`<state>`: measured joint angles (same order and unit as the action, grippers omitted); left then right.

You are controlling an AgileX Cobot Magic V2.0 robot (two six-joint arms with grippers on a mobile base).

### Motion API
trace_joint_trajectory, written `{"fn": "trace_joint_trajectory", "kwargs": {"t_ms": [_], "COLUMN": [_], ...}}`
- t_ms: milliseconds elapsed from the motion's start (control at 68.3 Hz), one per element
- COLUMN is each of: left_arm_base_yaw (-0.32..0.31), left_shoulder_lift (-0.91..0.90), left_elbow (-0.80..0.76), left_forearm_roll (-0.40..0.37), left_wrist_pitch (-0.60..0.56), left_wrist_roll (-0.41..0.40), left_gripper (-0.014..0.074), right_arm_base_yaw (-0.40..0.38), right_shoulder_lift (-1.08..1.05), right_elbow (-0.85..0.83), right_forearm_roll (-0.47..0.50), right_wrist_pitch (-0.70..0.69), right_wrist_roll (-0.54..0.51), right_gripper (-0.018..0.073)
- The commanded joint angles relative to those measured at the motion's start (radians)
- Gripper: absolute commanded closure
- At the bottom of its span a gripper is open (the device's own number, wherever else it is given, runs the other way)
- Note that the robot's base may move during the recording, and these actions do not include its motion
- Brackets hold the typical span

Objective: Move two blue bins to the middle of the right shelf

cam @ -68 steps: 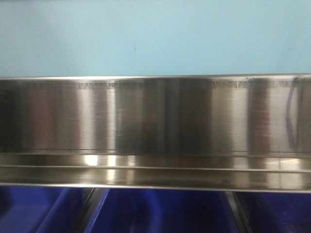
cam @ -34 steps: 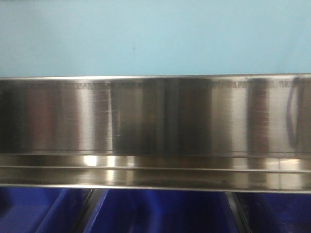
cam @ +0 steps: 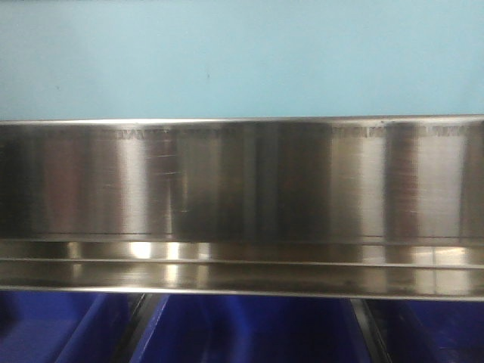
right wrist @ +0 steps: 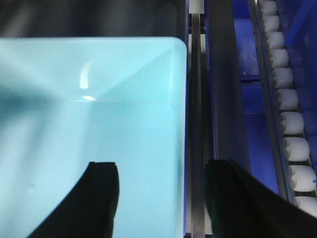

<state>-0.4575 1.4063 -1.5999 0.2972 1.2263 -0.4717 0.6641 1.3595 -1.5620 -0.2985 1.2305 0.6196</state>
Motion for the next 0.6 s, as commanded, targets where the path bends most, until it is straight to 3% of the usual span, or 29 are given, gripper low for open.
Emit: {"fn": "trace_joint_trajectory", "kwargs": {"t_ms": [0,161,337,585], "left_arm_base_yaw": [0.003,0.003,0.003,0.003], "left_shoulder_lift": [-0.002,0.005,0.034,0.064], "left_elbow": [-0.008,-0.008,-0.006,-0.004], "left_forearm_roll": [-0.008,-0.014,-0.069,-0.069], "left_wrist_pitch": [-0.005,-0.005,-0.005,-0.005], "left_wrist_roll": [0.002,0.001,0.026,0.026], "left_gripper": [0.0267,0.0267,0.0267,0.0267], "right_arm_base_yaw": [-0.006,-0.006,-0.006,-0.006], "right_shoulder_lift": [-0.008,-0.008,-0.008,-0.008], "right_elbow": [0.033,0.081,0.081,0.107], "right_forearm_roll": [-0.004,-0.002,-0.011,-0.031], "right_wrist_pitch": [-0.009,-0.009,-0.009,-0.009], "right_wrist_roll": [-0.022,-0.022,-0.022,0.011], "right_gripper": [0.0282,0.0282,0.0282,0.0282]}}
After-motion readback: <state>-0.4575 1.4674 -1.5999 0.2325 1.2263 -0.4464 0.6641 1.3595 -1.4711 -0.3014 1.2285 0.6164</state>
